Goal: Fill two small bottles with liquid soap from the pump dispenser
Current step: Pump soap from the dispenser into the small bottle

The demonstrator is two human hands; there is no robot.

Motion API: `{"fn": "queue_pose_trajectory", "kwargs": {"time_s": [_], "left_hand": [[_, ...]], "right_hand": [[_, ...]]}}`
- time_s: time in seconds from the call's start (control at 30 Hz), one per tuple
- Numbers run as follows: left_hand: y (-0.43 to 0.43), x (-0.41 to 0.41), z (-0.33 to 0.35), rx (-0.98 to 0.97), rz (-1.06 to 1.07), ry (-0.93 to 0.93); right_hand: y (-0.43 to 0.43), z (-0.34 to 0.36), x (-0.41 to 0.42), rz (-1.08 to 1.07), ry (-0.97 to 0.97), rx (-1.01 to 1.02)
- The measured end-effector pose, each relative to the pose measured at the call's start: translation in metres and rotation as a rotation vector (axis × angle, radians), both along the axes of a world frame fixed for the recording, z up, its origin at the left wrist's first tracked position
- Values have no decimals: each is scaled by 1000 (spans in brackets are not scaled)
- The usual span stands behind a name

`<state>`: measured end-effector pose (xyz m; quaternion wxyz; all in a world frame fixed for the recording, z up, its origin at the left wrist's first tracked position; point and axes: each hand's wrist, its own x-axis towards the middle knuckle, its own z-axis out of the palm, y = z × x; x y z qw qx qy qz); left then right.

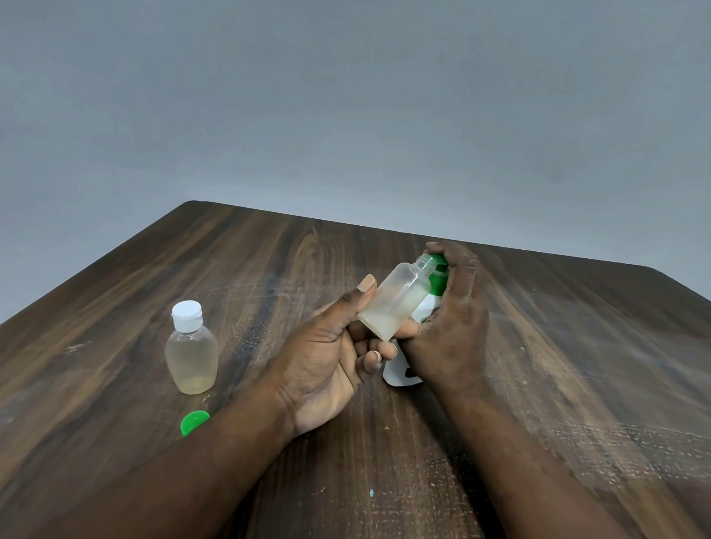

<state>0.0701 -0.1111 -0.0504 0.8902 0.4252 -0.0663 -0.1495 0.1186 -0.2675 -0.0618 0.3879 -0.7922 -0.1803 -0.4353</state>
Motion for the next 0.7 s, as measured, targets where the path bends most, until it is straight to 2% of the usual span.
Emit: {"fn": "queue_pose_trajectory", "kwargs": {"time_s": [0.7], "left_hand": [[0,0,0,2,5,2]], "right_hand": [[0,-2,1,-17,7,-8]]}}
